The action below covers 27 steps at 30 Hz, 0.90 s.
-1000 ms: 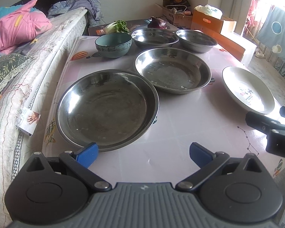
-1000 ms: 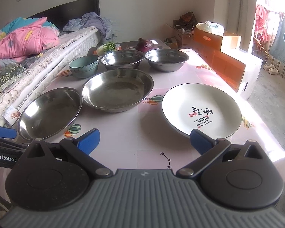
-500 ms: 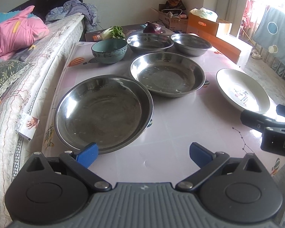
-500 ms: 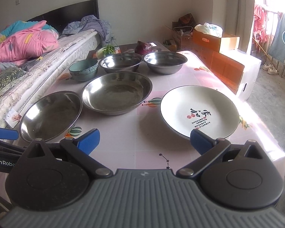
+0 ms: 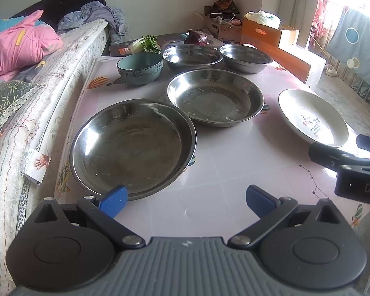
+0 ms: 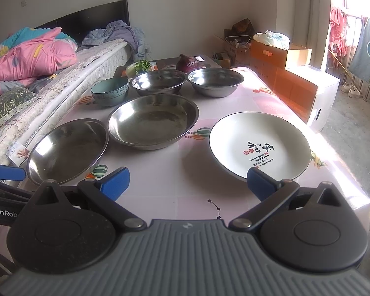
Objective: Organize plates and bowls
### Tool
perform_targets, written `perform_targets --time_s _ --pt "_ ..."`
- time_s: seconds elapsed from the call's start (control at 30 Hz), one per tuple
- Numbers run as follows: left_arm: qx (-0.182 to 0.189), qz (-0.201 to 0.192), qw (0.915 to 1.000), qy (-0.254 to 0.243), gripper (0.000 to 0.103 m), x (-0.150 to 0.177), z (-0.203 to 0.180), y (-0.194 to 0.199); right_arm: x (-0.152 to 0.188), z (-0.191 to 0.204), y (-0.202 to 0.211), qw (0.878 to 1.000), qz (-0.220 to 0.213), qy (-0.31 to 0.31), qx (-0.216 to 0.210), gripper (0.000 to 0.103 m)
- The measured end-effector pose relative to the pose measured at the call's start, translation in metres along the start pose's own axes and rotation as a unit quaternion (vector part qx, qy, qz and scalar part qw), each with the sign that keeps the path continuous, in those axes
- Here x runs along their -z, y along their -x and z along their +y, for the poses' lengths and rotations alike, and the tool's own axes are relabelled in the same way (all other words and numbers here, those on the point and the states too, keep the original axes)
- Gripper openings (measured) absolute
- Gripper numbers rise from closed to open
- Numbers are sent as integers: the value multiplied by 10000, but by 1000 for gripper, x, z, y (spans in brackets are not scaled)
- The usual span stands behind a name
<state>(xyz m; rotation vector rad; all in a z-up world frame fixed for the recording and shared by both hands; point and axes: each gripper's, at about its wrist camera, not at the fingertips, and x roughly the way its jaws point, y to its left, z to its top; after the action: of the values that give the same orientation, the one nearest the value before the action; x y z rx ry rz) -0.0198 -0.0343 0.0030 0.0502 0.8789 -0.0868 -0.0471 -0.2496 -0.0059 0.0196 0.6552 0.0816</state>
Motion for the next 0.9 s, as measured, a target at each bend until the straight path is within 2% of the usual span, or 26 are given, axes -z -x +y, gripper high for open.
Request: perform_targets --time_s 0.9 --pt "5 8 10000 -16 103 1 -1 0 2 5 1 10000 17 45 -30 102"
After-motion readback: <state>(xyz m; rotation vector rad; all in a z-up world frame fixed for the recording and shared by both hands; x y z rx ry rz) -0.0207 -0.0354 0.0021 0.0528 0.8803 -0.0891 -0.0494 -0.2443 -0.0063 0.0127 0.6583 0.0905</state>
